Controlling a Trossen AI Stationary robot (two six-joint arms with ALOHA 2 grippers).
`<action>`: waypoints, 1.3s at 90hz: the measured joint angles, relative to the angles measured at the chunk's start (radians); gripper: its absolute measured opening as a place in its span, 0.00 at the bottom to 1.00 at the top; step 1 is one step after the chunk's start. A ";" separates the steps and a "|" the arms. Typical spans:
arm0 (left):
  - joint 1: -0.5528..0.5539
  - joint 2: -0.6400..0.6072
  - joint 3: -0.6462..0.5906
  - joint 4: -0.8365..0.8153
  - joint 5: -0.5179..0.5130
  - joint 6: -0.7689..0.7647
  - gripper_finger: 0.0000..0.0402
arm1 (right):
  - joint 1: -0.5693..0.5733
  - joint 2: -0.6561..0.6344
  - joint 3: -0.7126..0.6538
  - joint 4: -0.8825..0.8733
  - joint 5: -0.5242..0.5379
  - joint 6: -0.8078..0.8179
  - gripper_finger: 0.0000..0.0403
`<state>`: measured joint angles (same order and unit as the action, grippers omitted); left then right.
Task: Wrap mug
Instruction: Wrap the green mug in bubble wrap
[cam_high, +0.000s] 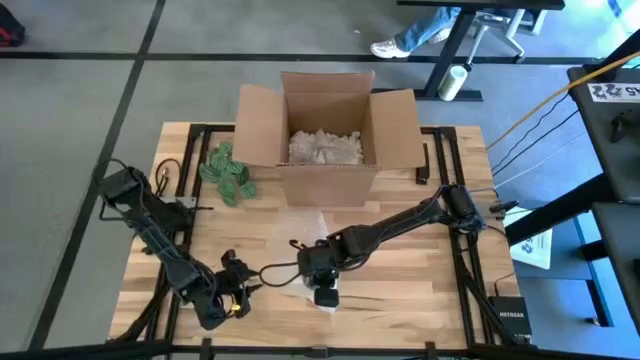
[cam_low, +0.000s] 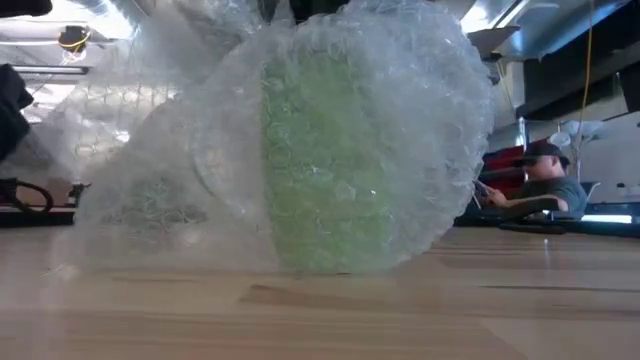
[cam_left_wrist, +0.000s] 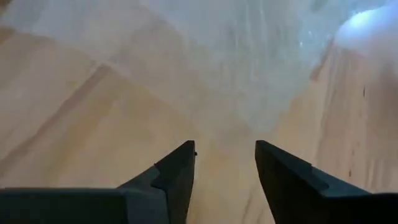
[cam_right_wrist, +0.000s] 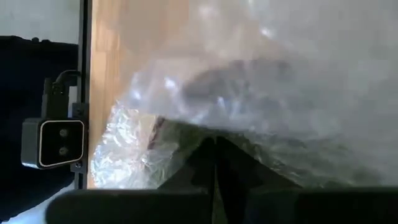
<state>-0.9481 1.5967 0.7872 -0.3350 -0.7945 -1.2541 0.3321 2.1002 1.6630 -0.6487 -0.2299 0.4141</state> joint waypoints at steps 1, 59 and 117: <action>0.000 0.003 0.000 0.005 0.003 0.000 0.38 | 0.000 0.000 0.000 0.000 0.000 0.000 0.00; 0.050 0.096 0.000 0.101 0.021 0.061 0.38 | 0.000 0.000 0.000 0.004 0.000 0.000 0.00; 0.043 0.096 0.017 0.039 0.009 0.044 0.38 | 0.000 0.000 0.000 0.004 0.000 -0.003 0.00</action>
<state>-0.9051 1.6924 0.8042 -0.2964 -0.7851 -1.2097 0.3321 2.1002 1.6630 -0.6449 -0.2302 0.4107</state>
